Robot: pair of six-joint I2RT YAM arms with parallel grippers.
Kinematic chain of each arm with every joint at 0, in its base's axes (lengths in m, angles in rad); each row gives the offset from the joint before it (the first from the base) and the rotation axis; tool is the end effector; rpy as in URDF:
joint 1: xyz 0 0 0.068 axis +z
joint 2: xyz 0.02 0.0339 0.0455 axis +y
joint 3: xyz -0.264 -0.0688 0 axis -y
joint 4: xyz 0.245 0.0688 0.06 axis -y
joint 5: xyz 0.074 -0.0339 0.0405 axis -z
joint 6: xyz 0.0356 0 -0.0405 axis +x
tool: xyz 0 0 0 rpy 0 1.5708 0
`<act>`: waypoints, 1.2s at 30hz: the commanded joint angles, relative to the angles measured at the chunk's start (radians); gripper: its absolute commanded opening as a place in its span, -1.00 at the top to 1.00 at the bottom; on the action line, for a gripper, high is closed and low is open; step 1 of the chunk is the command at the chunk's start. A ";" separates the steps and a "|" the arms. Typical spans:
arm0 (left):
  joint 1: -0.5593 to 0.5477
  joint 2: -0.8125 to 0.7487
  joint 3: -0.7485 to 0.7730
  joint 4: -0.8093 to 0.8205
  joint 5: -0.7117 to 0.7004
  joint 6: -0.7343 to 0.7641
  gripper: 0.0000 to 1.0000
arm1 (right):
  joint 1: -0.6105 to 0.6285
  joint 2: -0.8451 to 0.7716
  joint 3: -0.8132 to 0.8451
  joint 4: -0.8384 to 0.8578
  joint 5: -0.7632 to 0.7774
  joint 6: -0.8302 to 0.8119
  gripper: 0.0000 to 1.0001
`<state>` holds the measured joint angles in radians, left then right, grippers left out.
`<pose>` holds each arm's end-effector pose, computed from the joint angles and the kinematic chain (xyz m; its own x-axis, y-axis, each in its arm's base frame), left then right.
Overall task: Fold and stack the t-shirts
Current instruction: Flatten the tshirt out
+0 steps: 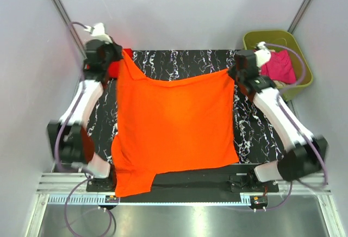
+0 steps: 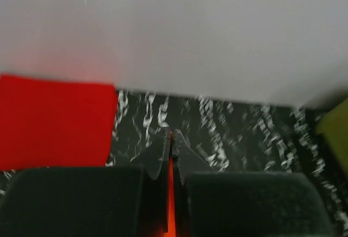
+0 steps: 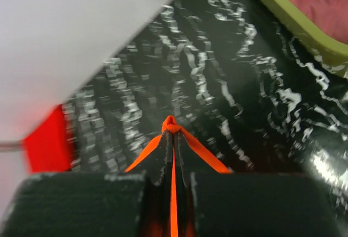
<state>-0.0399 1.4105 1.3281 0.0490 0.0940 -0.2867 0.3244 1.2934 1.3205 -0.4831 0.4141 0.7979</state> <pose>0.3360 -0.0168 0.4101 -0.0697 -0.2790 -0.9578 0.1186 0.9510 -0.2856 0.2763 0.0778 0.3871 -0.2552 0.6056 -0.7537 0.3341 0.7867 0.5190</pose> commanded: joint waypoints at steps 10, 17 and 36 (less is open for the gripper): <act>0.012 0.775 0.410 0.179 0.098 -0.112 1.00 | -0.067 0.694 0.267 0.350 0.166 -0.284 1.00; 0.009 0.901 0.451 0.297 0.089 -0.317 1.00 | -0.085 0.826 0.338 0.353 0.230 -0.289 1.00; -0.018 1.087 0.936 -0.084 -0.063 -0.223 -0.08 | -0.143 1.089 0.710 0.165 0.092 -0.388 0.33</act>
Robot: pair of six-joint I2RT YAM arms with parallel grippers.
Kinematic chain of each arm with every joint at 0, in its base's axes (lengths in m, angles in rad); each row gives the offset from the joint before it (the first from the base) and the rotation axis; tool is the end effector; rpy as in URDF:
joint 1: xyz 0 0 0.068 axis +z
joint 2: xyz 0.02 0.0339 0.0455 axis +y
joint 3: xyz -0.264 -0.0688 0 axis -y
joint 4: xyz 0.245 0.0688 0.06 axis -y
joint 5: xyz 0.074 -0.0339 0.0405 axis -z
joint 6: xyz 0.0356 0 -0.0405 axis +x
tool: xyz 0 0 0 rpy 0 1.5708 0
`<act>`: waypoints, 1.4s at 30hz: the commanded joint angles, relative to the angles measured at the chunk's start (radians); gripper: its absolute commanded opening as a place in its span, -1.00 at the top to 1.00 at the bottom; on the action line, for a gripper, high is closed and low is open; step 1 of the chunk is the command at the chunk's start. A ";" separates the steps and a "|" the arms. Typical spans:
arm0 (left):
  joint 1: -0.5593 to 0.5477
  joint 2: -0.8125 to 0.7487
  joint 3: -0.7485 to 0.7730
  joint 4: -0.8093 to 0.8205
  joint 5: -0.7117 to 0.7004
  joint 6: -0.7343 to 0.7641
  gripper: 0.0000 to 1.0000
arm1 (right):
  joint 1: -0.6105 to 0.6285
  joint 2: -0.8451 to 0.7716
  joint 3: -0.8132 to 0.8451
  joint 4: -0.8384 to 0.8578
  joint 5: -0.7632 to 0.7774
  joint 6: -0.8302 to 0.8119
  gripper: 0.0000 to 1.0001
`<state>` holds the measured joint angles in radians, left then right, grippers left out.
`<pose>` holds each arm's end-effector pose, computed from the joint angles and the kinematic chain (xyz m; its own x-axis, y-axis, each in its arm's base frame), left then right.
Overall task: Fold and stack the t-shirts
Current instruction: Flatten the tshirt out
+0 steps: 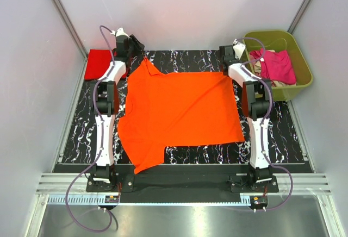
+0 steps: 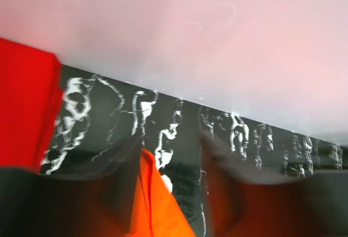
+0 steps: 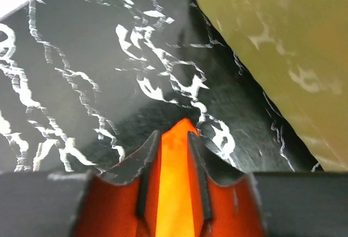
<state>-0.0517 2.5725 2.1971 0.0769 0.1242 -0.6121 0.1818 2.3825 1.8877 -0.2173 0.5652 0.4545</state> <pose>0.5958 -0.0352 0.1896 -0.3378 -0.5534 -0.7613 -0.0300 0.8148 -0.5790 0.5290 0.0779 0.1637 -0.4694 0.2907 -0.8338 0.5032 0.8640 0.0179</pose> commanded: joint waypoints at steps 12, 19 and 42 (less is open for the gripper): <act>-0.008 -0.768 -0.555 -0.412 -0.161 0.241 -0.50 | 0.028 -0.329 -0.045 -0.413 -0.316 0.081 -0.11; -0.056 -1.214 -1.063 -0.603 -0.003 0.166 -0.29 | 0.076 -0.600 -0.486 -0.459 -0.601 0.193 -0.06; 0.006 -1.536 -1.343 -0.884 -0.151 -0.040 -0.28 | -0.062 -0.872 -1.179 -0.467 -0.429 0.446 1.00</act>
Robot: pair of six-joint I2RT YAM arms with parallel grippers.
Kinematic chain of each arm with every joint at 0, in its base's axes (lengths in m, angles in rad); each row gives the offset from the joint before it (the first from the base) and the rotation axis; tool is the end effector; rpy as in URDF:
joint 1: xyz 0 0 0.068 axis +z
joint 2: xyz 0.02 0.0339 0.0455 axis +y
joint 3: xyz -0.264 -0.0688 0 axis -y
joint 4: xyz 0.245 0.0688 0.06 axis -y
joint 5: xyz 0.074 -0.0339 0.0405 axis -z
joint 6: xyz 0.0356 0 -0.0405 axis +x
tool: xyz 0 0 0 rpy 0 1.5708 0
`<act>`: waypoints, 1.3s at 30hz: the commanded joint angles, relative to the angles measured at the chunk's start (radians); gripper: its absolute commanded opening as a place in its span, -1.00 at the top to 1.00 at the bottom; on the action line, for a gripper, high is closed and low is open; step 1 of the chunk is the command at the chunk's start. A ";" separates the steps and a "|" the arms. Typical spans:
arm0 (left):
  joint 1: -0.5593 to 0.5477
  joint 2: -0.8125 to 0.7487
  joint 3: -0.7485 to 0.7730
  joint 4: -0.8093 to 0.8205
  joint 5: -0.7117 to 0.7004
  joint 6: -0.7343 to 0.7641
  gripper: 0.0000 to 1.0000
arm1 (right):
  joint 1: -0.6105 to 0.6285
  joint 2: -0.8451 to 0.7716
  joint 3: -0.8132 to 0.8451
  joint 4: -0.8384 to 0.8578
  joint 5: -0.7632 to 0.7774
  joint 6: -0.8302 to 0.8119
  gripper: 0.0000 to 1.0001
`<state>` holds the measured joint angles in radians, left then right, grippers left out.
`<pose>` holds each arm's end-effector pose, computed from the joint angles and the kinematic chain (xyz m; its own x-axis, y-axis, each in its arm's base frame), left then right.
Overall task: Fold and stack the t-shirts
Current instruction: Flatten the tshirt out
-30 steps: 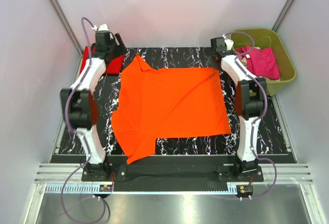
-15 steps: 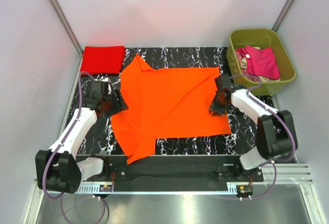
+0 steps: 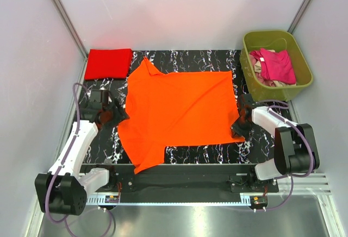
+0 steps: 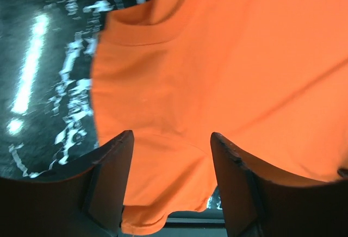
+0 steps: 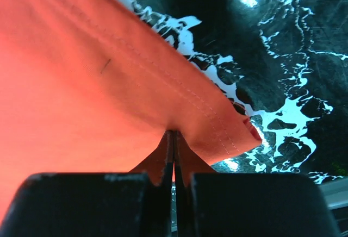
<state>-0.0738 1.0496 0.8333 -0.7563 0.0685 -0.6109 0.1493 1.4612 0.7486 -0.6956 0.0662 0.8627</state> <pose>0.2017 -0.0174 0.2580 -0.7393 -0.5192 -0.4288 -0.3810 0.8476 -0.3694 0.2312 0.0324 0.1531 -0.7394 0.6552 -0.1549 0.6516 0.7543 0.0805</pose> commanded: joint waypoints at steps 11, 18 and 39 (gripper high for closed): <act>0.307 0.105 0.001 -0.063 0.014 -0.020 -0.23 | -0.102 -0.076 -0.028 -0.186 0.204 0.067 1.00; 0.316 0.230 -0.063 0.047 0.261 0.053 -0.25 | -0.080 -0.186 0.142 -0.078 -0.058 -0.256 0.70; 0.318 0.532 -0.034 0.252 0.347 0.053 -0.12 | 0.343 0.476 0.839 0.228 -0.532 -0.285 0.09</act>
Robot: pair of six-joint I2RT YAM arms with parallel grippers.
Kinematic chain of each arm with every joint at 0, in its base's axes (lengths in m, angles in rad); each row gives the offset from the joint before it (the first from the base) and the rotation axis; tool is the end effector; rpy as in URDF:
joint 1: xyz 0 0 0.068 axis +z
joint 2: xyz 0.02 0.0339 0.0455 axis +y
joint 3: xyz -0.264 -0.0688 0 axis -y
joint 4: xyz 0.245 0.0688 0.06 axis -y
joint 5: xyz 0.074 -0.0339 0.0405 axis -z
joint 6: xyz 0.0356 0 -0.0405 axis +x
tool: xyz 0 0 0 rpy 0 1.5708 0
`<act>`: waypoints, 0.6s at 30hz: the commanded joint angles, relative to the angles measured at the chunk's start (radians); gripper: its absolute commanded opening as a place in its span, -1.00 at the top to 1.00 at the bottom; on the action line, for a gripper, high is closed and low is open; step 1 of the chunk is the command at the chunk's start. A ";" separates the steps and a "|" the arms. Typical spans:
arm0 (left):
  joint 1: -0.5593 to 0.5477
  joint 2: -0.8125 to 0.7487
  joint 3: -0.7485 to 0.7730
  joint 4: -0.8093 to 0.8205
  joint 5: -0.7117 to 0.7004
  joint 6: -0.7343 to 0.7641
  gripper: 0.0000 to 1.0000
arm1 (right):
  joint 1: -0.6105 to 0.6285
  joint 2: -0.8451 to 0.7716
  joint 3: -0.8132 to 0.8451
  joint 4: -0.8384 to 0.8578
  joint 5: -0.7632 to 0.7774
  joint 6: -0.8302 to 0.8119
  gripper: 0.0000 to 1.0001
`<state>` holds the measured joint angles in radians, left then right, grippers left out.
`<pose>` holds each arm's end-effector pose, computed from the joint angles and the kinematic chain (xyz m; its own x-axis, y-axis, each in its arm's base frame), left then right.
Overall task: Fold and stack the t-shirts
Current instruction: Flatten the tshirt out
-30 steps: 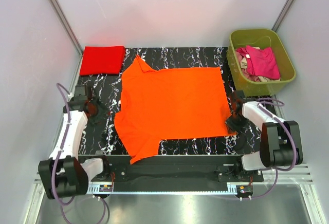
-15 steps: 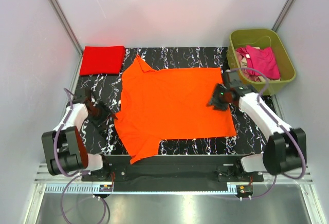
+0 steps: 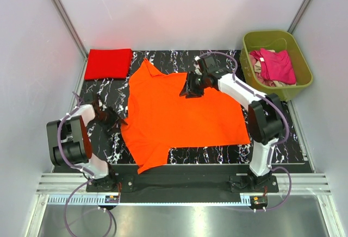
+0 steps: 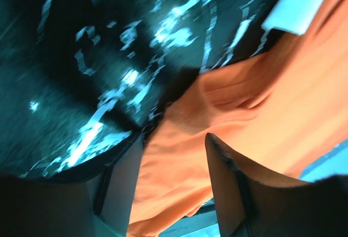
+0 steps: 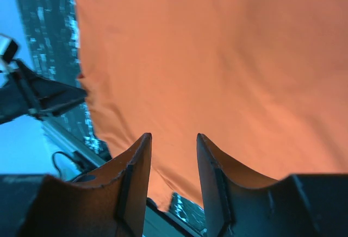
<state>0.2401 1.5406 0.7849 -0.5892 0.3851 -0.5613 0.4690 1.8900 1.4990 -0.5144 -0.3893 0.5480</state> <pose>0.2513 0.0478 0.1488 -0.7276 -0.6860 0.0053 -0.6213 0.6556 -0.4292 0.3670 0.2011 0.2421 -0.9257 0.0713 -0.3714 -0.1698 0.7993 0.5765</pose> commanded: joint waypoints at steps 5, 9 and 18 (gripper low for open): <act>0.001 0.043 0.014 0.117 0.047 -0.006 0.33 | 0.040 0.103 0.168 0.054 -0.103 0.072 0.09; -0.010 0.010 0.016 0.117 0.025 -0.005 0.63 | 0.040 0.078 0.145 0.054 -0.096 0.075 0.09; -0.330 -0.186 0.083 0.085 -0.176 -0.086 1.00 | 0.034 -0.018 0.000 0.057 -0.053 0.063 0.10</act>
<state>0.0330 1.4204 0.7971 -0.5182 0.3134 -0.6052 0.5049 1.9667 1.5318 -0.4686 -0.4572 0.6098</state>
